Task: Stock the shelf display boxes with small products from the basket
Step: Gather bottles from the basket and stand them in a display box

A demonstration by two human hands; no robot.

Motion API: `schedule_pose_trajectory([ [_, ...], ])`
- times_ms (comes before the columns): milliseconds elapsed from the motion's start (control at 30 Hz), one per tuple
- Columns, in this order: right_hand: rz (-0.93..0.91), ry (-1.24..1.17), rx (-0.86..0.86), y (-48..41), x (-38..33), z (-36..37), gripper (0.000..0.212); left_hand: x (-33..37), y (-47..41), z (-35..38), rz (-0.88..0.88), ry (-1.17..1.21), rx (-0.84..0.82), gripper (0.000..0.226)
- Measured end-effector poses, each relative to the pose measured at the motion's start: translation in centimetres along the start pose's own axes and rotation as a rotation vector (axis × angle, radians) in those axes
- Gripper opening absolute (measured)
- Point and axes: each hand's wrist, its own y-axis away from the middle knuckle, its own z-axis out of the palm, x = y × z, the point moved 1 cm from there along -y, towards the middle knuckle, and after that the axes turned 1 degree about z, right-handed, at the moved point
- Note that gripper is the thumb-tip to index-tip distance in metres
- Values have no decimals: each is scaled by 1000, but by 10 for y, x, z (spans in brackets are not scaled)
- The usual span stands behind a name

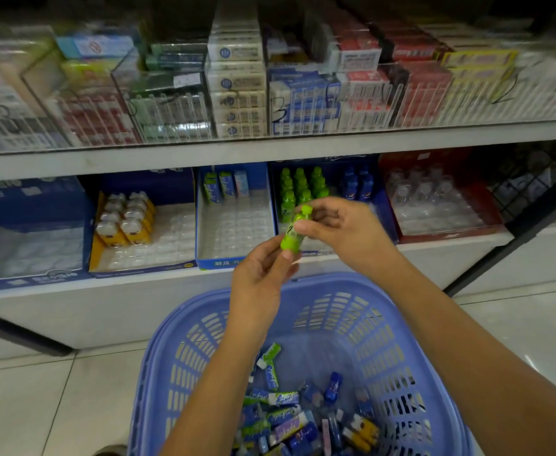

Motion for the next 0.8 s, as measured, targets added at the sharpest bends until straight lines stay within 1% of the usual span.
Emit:
schedule_pose_trajectory([
  [67, -32, 106, 131, -11, 3, -7, 20, -7, 1, 0, 131, -413, -26, 40],
  [133, -49, 192, 211, -23, 8, -8, 26, -15, 2, 2, 250, -811, -131, 49],
  [167, -53, 219, 212, -29, 13, -6, 28, -20, 3, 4, 288, -946, -191, 52],
  [233, -61, 291, 178, -40, 24, 3, 28, -29, 6, 7, 325, -1111, -259, 59],
  [300, -55, 370, 135, -48, 37, 9, 28, -35, 8, 7, 326, -1160, -261, 64],
  [433, -30, 432, 84, -58, 50, 12, 29, -38, 8, 7, 327, -1142, -239, 66],
  [567, 14, 493, 40, -63, 47, 13, 31, -37, 6, 6, 301, -1099, -241, 65],
  [667, 30, 524, 20, -64, 40, 12, 28, -33, 5, 6, 291, -1078, -248, 63],
  [800, 74, 565, -14, -63, 34, 9, 31, -31, 8, 2, 257, -1033, -296, 64],
])
